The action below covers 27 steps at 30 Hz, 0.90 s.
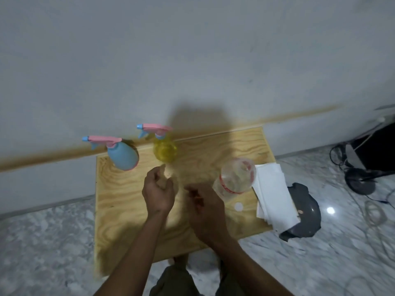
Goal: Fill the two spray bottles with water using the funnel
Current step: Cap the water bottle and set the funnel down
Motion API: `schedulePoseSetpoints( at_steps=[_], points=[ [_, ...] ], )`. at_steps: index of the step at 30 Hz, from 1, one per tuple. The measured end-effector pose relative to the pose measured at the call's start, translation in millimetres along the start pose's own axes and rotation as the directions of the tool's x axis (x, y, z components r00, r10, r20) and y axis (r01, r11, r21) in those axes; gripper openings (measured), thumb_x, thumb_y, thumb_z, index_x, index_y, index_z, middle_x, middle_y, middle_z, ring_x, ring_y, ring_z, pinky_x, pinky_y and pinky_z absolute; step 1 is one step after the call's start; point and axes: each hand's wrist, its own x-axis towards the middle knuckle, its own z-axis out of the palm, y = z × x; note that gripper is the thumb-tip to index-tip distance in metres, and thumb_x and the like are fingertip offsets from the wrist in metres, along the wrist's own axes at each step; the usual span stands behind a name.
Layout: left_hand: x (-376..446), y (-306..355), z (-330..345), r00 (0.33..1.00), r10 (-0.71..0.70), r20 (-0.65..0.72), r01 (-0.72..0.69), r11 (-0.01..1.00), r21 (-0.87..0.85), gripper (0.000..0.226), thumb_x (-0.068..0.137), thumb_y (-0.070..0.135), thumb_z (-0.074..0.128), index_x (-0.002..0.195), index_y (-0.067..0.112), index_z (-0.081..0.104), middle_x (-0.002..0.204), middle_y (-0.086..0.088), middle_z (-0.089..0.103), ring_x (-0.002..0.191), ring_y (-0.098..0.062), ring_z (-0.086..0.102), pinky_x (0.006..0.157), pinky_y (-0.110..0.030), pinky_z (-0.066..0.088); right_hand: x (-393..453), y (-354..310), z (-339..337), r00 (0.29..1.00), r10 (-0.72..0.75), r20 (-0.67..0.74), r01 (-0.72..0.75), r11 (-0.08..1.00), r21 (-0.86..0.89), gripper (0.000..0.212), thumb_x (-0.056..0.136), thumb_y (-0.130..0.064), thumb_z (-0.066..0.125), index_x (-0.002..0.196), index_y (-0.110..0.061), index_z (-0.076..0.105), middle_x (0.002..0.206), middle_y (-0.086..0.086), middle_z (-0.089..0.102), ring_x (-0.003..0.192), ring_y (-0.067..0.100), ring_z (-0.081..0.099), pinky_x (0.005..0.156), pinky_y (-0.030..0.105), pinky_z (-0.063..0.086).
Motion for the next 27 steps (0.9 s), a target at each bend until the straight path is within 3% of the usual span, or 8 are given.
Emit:
schedulePoseSetpoints(
  at_steps=[4,8,11,13,15,18,21,27],
  points=[
    [-55,35,20,0.998,0.016,0.063,-0.008,0.992,-0.125,0.051,0.084,-0.004,0.067,0.128,0.018,0.056,0.120,0.002,0.063,0.117,-0.015,0.059,0.083,-0.028,0.052,-40,57,-62,0.985,0.173,-0.012,-0.174,0.983,-0.059,0.015,0.090,-0.008,0.068,0.098,-0.020,0.070,0.095,-0.007,0.070,0.085,0.004,0.065,0.072,0.026,0.056],
    [-93,69,41,0.951,0.178,0.253,-0.135,0.975,-0.178,0.084,0.078,0.001,0.076,0.149,0.022,0.037,0.147,0.008,0.046,0.135,-0.005,0.044,0.092,-0.008,0.045,-37,116,-105,0.951,0.300,-0.076,-0.310,0.930,-0.199,0.012,0.089,-0.005,0.067,0.096,-0.015,0.070,0.092,0.002,0.072,0.084,0.015,0.066,0.078,0.040,0.057],
    [-108,89,56,0.908,0.272,0.318,-0.204,0.951,-0.233,0.099,0.073,0.018,0.087,0.154,0.026,0.029,0.156,0.014,0.035,0.141,-0.003,0.038,0.103,-0.014,0.044,-23,144,-113,0.919,0.394,0.003,-0.379,0.886,-0.267,0.022,0.093,-0.012,0.065,0.114,-0.007,0.069,0.112,0.010,0.071,0.105,0.027,0.065,0.093,0.036,0.049],
    [-114,102,65,0.921,0.277,0.276,-0.204,0.943,-0.264,0.102,0.070,0.030,0.091,0.153,0.027,0.032,0.153,0.015,0.039,0.139,-0.001,0.041,0.105,-0.023,0.045,-15,157,-109,0.909,0.408,0.088,-0.366,0.880,-0.303,0.036,0.096,-0.017,0.063,0.130,-0.006,0.062,0.132,0.014,0.064,0.122,0.028,0.058,0.104,0.035,0.041],
    [-118,112,73,0.933,0.292,0.210,-0.236,0.938,-0.255,0.093,0.072,0.032,0.088,0.150,0.024,0.039,0.148,0.014,0.045,0.134,0.001,0.046,0.100,-0.018,0.046,-11,167,-103,0.892,0.419,0.169,-0.349,0.877,-0.331,0.043,0.097,-0.021,0.063,0.137,-0.006,0.057,0.139,0.014,0.058,0.128,0.029,0.053,0.107,0.034,0.037],
    [-121,116,78,0.954,0.260,0.152,-0.217,0.943,-0.253,0.080,0.079,0.016,0.084,0.148,0.021,0.044,0.144,0.009,0.052,0.127,0.005,0.051,0.086,-0.007,0.047,-11,181,-92,0.893,0.390,0.226,-0.287,0.879,-0.382,0.042,0.094,-0.023,0.067,0.130,-0.002,0.061,0.130,0.019,0.059,0.123,0.033,0.053,0.103,0.038,0.040],
    [-119,111,80,0.957,0.251,0.146,-0.211,0.946,-0.244,0.080,0.081,0.011,0.082,0.149,0.020,0.042,0.144,0.008,0.053,0.125,0.005,0.053,0.085,-0.008,0.048,-15,195,-85,0.902,0.362,0.235,-0.228,0.862,-0.453,0.033,0.091,-0.017,0.069,0.120,0.000,0.065,0.121,0.021,0.059,0.116,0.039,0.054,0.098,0.045,0.046],
    [-115,104,82,0.950,0.267,0.161,-0.231,0.950,-0.211,0.081,0.082,0.024,0.082,0.151,0.025,0.040,0.148,0.010,0.049,0.135,-0.005,0.049,0.105,-0.040,0.050,-16,185,-92,0.933,0.288,0.214,-0.121,0.815,-0.567,0.027,0.097,-0.017,0.058,0.121,-0.004,0.061,0.122,0.016,0.057,0.113,0.034,0.055,0.087,0.039,0.047]
  ],
)
